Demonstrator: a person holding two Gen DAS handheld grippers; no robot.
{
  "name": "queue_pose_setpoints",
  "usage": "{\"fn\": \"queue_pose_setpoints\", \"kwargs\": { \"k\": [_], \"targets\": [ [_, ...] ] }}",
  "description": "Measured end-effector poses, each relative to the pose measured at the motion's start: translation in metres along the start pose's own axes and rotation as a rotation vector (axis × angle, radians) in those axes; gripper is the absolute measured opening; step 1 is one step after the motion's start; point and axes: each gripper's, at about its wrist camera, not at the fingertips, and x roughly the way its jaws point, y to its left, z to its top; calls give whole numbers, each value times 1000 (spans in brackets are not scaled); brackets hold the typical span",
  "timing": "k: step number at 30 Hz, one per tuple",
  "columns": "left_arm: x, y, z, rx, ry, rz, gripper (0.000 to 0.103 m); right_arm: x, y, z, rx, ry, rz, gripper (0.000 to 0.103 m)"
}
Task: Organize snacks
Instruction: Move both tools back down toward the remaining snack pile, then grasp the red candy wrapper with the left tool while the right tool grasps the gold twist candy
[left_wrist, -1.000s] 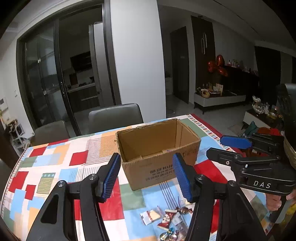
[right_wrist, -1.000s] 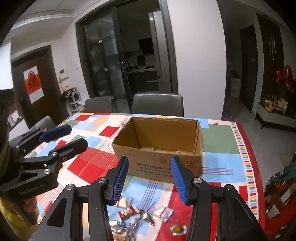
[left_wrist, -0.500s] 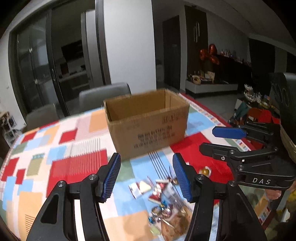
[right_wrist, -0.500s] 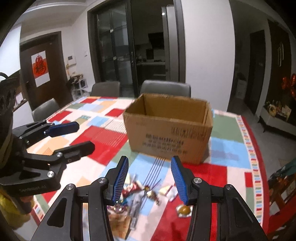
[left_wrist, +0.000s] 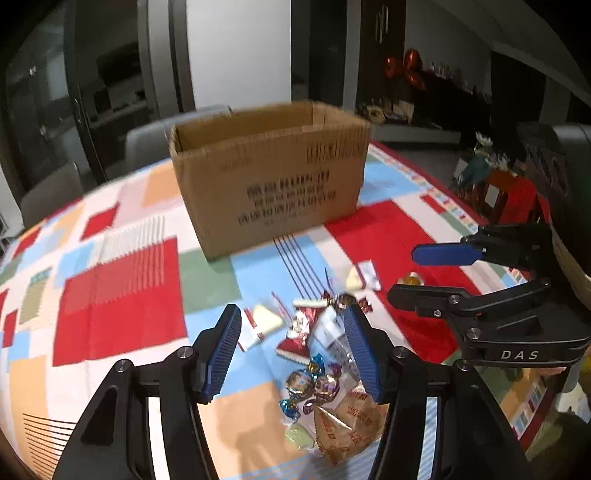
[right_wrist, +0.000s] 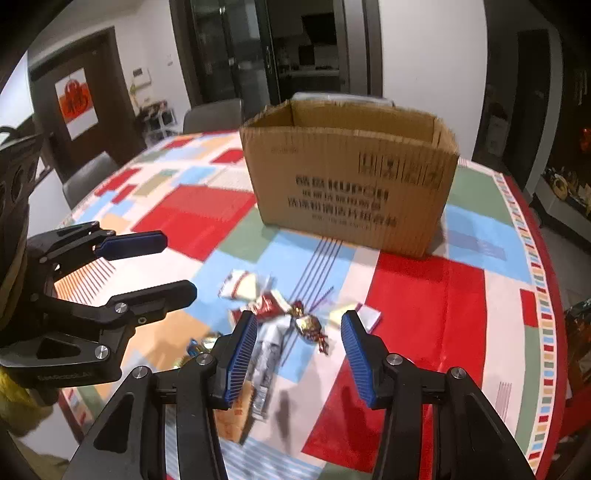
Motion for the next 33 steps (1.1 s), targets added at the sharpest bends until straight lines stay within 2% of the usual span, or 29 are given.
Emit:
{"fn": "queue_pose_setpoints", "kwargs": {
  "k": [9, 12, 15, 24, 33],
  "targets": [
    [33, 4, -6, 8, 88, -59, 50, 36, -5, -4, -14, 86, 33, 48],
    [44, 7, -7, 0, 112, -88, 46, 46, -8, -5, -8, 110, 43, 43],
    [54, 8, -8, -9, 134, -114, 44, 55, -11, -5, -3, 128, 52, 43],
    [77, 15, -8, -52, 170, -149, 34, 75, -15, -4, 5, 162, 63, 39],
    [95, 19, -10, -88, 201, -177, 31, 92, -18, -2, 18, 180, 77, 37]
  ]
}}
